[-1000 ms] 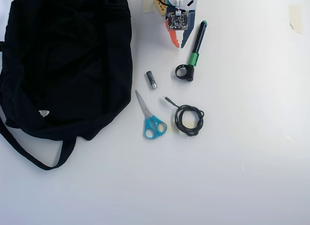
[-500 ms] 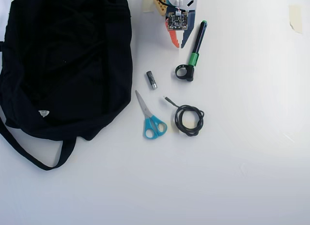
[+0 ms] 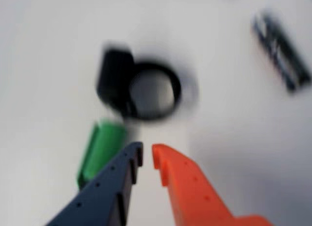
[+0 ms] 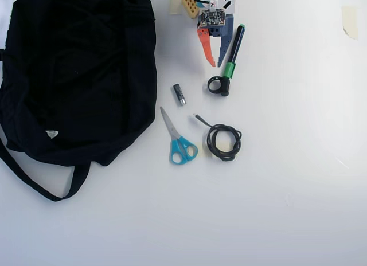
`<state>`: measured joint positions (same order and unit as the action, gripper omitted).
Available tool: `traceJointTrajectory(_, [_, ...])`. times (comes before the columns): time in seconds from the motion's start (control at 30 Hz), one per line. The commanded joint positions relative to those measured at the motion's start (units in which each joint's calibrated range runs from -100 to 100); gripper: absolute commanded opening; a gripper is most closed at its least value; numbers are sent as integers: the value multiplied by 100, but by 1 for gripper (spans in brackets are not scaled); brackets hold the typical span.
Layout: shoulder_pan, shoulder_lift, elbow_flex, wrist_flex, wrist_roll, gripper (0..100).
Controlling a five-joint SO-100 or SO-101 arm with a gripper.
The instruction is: Put the cable into the black bag
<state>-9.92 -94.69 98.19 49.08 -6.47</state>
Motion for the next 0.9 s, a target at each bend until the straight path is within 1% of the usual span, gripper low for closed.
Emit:
traceJointTrajectory(0.0, [20,448,100,-1505,23,3])
traceJointTrajectory(0.1, [27,863,82,-2617,23,3])
traceJointTrajectory(0.13, [27,1178,82,-3486,23,2])
traceJointTrajectory(0.33, [169,2323,64,-6053,7,2])
traceJointTrajectory(0.43, [192,3004,-232,-7001,18,2])
traceJointTrajectory(0.53, [192,3734,-924,-7302,23,2])
traceJointTrajectory(0.87, [453,5950,-3485,-7285,34,2])
